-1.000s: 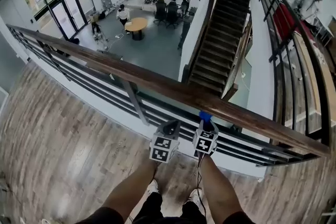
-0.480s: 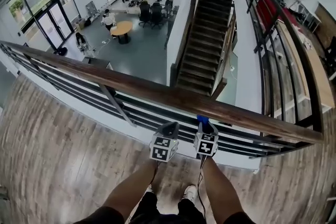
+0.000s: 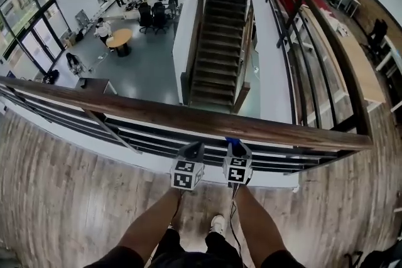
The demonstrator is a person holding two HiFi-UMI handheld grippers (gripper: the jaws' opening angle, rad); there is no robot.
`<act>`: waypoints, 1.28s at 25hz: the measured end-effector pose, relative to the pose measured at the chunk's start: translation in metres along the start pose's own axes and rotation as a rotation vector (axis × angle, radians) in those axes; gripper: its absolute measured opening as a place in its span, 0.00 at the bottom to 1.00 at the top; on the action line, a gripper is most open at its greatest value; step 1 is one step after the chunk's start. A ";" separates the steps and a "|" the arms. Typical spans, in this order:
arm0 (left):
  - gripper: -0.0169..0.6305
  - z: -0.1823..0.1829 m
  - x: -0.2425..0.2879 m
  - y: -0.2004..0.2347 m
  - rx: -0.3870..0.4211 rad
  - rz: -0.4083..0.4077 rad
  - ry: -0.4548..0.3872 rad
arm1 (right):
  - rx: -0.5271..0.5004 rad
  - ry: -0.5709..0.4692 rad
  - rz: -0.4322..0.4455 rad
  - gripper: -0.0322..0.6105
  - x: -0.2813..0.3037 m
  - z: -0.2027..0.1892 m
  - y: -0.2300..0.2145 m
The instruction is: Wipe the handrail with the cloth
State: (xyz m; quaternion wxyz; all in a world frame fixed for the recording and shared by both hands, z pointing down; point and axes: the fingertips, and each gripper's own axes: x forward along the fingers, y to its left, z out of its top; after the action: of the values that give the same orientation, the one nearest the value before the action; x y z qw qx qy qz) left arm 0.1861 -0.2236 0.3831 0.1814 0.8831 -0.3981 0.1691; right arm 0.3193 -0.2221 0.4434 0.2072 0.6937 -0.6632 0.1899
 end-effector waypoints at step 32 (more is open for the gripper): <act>0.03 -0.014 0.160 -0.307 0.113 -0.319 0.077 | 0.090 0.062 -0.330 0.19 -0.094 -0.077 -0.395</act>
State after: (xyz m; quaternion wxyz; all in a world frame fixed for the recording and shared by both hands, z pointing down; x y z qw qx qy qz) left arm 0.5185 -0.1299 0.4095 0.1710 0.9368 -0.2355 0.1939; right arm 0.7107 -0.0877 0.4433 0.2248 0.7956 -0.5242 0.2042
